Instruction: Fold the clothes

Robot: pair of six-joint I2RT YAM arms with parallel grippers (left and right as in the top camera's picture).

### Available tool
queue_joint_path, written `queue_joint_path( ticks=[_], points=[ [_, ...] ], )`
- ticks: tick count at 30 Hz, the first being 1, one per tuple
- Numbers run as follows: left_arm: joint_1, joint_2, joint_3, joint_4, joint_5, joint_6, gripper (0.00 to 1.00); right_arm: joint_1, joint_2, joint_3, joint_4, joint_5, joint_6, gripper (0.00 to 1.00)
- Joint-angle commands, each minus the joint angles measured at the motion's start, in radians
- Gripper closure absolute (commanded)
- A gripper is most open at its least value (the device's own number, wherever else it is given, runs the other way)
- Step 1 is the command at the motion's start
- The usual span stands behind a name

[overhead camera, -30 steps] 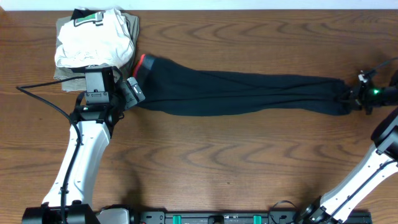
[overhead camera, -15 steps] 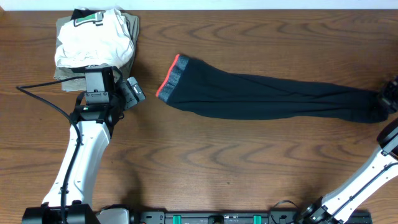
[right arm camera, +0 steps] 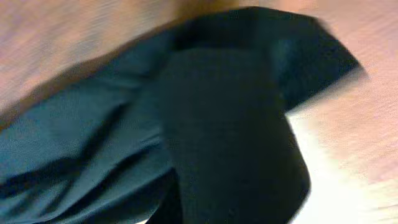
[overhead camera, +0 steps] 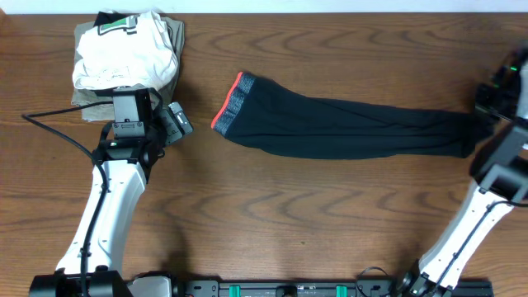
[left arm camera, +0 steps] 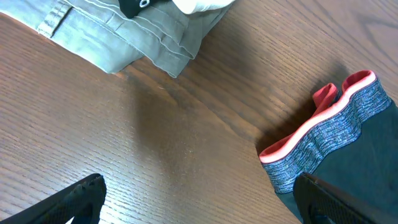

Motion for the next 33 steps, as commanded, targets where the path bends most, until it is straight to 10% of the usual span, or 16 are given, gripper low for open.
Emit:
queue_joint_path(
  ticks=[1, 33],
  points=[
    [0.005, -0.004, -0.007, -0.002, -0.001, 0.006, 0.02, 0.079, -0.041, 0.02, -0.018, 0.029, 0.027, 0.99],
    [0.005, -0.004, -0.006, -0.002, -0.001, 0.006, 0.02, 0.516, -0.048, 0.019, -0.119, -0.012, 0.124, 0.99]
  ],
)
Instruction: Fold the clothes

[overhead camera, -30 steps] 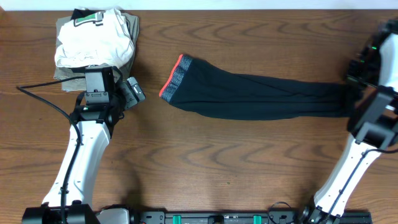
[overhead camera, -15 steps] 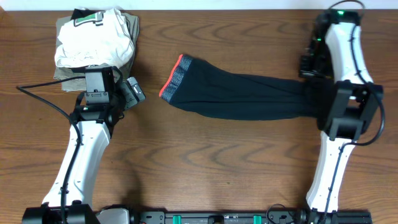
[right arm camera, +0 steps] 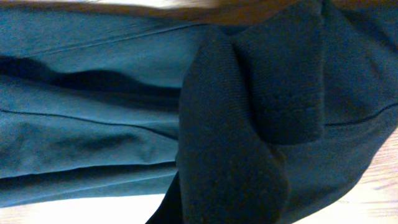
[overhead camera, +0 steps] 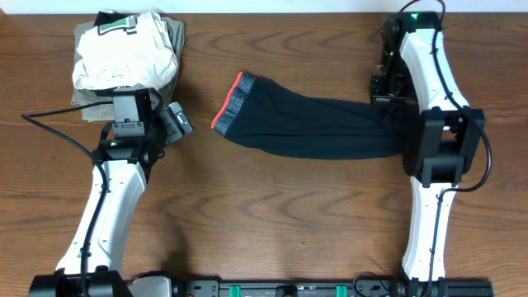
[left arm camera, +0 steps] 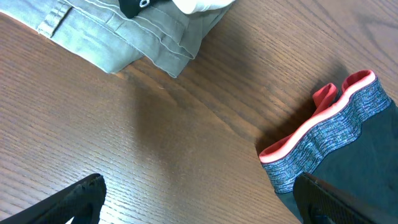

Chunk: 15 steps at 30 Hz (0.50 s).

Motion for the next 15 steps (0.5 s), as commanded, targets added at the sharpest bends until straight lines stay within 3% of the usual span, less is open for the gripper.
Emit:
queue_joint_path(
  ticks=[1, 6, 9, 15],
  points=[
    [0.005, -0.004, -0.006, -0.002, -0.001, 0.006, 0.02, 0.025, -0.047, 0.019, -0.003, -0.041, 0.018, 0.99],
    [0.005, -0.004, -0.007, -0.002, -0.001, 0.006, 0.02, 0.051, -0.047, 0.019, -0.003, -0.05, 0.017, 0.96],
    [0.005, -0.004, -0.007, -0.002, -0.001, 0.006, 0.02, 0.066, -0.047, 0.019, -0.006, -0.05, 0.017, 0.62],
    [0.005, -0.004, -0.006, -0.002, -0.001, 0.006, 0.02, 0.084, -0.047, 0.019, -0.019, -0.049, 0.018, 0.62]
  ],
)
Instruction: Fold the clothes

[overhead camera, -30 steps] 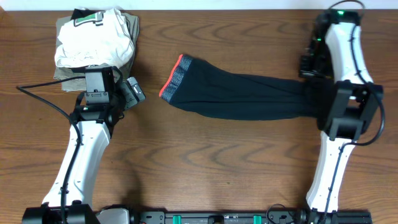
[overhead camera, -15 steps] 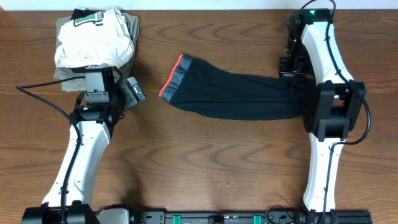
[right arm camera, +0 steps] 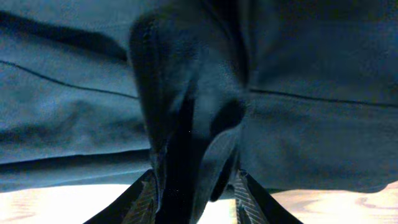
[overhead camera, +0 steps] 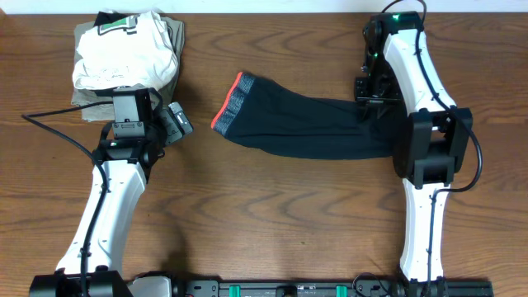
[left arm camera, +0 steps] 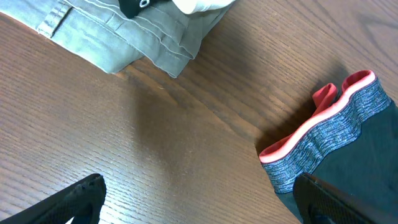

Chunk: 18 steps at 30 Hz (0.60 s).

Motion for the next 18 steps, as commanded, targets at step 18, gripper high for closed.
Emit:
queue_joint_path(
  ticks=[18],
  points=[
    [0.005, -0.004, -0.007, -0.003, -0.002, 0.006, 0.02, -0.085, -0.217, 0.019, 0.04, -0.001, 0.019, 0.55]
  ],
)
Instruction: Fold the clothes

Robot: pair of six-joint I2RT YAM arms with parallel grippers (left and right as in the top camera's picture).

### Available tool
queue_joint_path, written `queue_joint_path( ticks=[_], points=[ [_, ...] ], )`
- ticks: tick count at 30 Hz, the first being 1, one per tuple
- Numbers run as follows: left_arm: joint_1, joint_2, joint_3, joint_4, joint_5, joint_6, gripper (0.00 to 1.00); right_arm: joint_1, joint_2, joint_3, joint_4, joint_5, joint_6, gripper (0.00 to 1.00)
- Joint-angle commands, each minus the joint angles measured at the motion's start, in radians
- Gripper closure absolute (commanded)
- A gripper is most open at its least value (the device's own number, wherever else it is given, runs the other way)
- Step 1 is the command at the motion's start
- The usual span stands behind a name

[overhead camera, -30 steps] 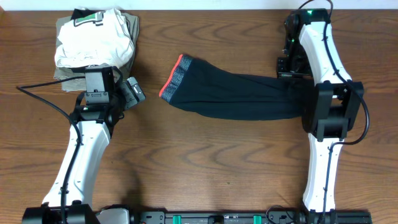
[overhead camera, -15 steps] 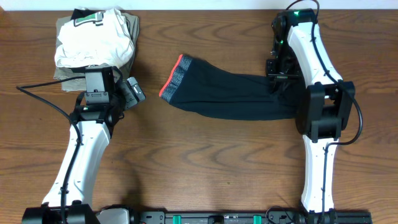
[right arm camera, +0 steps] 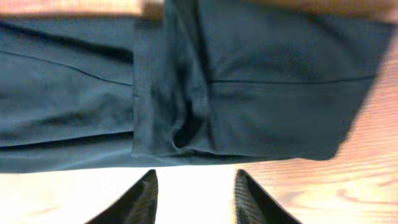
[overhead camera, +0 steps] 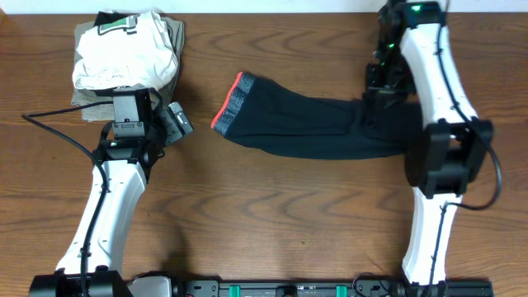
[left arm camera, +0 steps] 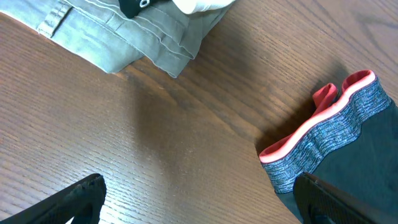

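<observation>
Black pants lie across the table's middle, their grey and red waistband at the left. The leg ends are folded back over the pants at the right; in the right wrist view this folded flap lies flat. My right gripper hovers open just off the fold, holding nothing; overhead it is at the pants' right end. My left gripper is open over bare wood, left of the waistband.
A pile of folded clothes sits at the table's far left corner: a white shirt on a grey-green garment, whose corner shows in the left wrist view. My left arm stretches below it.
My right gripper had black cloth bunched between its fingers; now it is open and drawn back, and the leg ends lie flat on the pants. The left arm has not moved.
First the pants lay full length, my right gripper on the leg ends at the table's right edge. Then the leg ends were over the pants' middle, the pants much shorter. Now the fold lies released. The left gripper stayed open by the waistband throughout.
</observation>
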Motion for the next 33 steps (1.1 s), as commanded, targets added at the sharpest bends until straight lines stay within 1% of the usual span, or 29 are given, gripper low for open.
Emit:
queue_joint_path(
  ticks=[1, 2, 3, 7, 8, 9, 11, 13, 15, 16, 18, 19, 21, 28, 33],
  points=[
    [0.005, -0.004, -0.007, -0.002, -0.001, 0.006, 0.02, -0.041, -0.059, 0.019, 0.008, -0.005, 0.01, 0.49],
    [0.005, -0.004, -0.007, -0.002, -0.001, 0.006, 0.02, -0.049, -0.06, 0.019, 0.008, -0.017, 0.006, 0.46],
    [0.005, -0.004, -0.006, -0.002, -0.001, 0.006, 0.02, -0.054, -0.059, 0.018, 0.007, -0.026, -0.007, 0.46],
    [0.005, -0.004, -0.007, -0.002, -0.001, 0.006, 0.02, -0.061, -0.047, 0.008, 0.007, -0.027, -0.01, 0.48],
    [0.005, -0.004, -0.006, -0.002, -0.001, 0.006, 0.02, -0.059, -0.041, 0.007, 0.011, -0.027, -0.01, 0.51],
    [0.005, -0.004, -0.006, -0.002, -0.001, 0.006, 0.02, -0.056, -0.037, 0.006, 0.018, -0.027, -0.01, 0.53],
    [0.005, -0.004, -0.006, -0.002, -0.001, 0.006, 0.02, -0.048, -0.027, -0.002, 0.04, -0.027, -0.009, 0.62],
    [0.005, -0.004, -0.006, -0.003, -0.001, 0.006, 0.02, -0.043, -0.019, -0.013, 0.061, -0.026, -0.009, 0.76],
    [0.005, -0.004, -0.006, -0.002, -0.001, 0.006, 0.02, -0.04, -0.014, -0.039, 0.093, -0.026, -0.009, 0.85],
    [0.005, -0.004, -0.006, -0.002, -0.001, 0.006, 0.02, -0.04, -0.014, -0.061, 0.118, -0.027, -0.01, 0.87],
    [0.005, -0.004, -0.006, -0.002, -0.001, 0.006, 0.02, -0.04, -0.014, -0.105, 0.156, -0.027, -0.01, 0.84],
    [0.005, -0.004, -0.006, -0.003, -0.001, 0.006, 0.02, -0.04, -0.014, -0.131, 0.173, -0.035, -0.01, 0.79],
    [0.005, -0.004, -0.007, -0.002, -0.001, 0.006, 0.02, -0.04, -0.014, -0.181, 0.202, -0.063, -0.014, 0.76],
    [0.005, -0.004, -0.006, -0.002, -0.001, 0.006, 0.02, -0.018, -0.014, -0.356, 0.338, -0.138, -0.013, 0.77],
    [0.005, -0.004, -0.007, -0.002, -0.001, 0.006, 0.02, 0.01, -0.014, -0.429, 0.4, -0.146, -0.009, 0.77]
  ],
)
